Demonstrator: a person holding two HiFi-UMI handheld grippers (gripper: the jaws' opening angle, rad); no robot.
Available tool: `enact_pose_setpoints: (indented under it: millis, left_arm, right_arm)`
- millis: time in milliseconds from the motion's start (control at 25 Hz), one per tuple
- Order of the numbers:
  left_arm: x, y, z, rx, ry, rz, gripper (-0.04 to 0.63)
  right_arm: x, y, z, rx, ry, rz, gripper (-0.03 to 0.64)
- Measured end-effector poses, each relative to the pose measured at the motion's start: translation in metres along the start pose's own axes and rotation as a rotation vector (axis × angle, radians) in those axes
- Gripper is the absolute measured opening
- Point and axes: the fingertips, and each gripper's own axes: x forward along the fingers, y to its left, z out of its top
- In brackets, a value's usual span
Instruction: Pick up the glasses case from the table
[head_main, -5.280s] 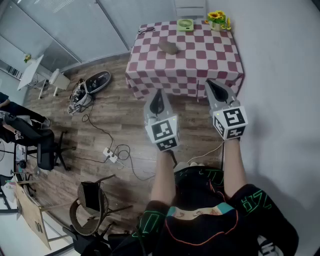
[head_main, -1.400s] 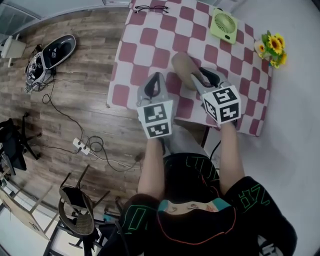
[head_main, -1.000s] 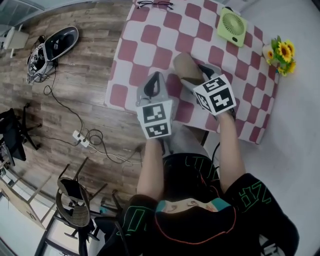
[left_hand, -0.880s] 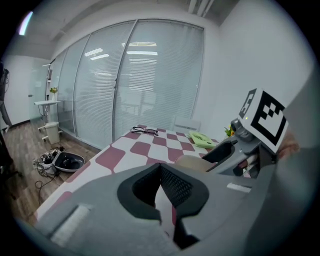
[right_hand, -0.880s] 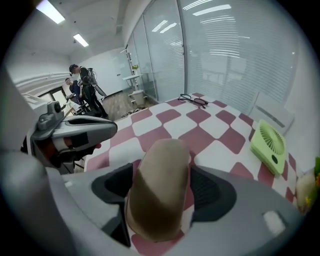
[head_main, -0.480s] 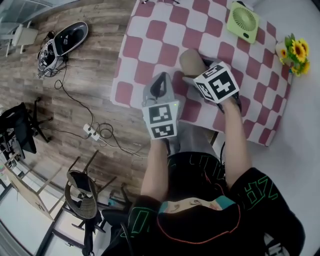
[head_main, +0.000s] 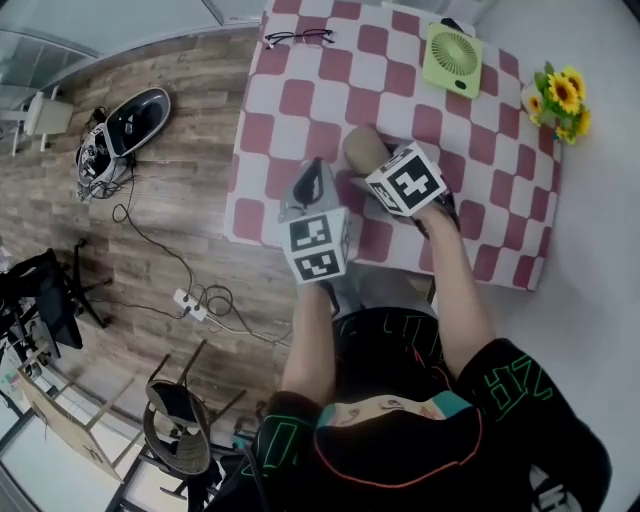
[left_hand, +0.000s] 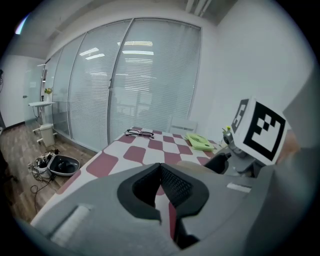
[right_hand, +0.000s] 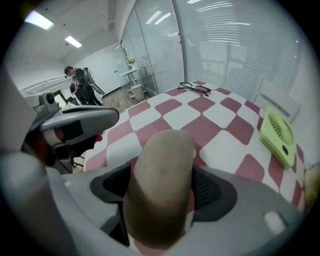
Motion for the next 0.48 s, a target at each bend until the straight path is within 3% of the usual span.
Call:
enact_pose_setpoints:
  millis: [480]
  left_arm:
    - [-0.001,0.006,0.058,0.023,-0.106,-0.002,0.009]
  right_arm:
    - [-0.059,-0.024,0.033,0.095,-0.321,-0.116,0.38]
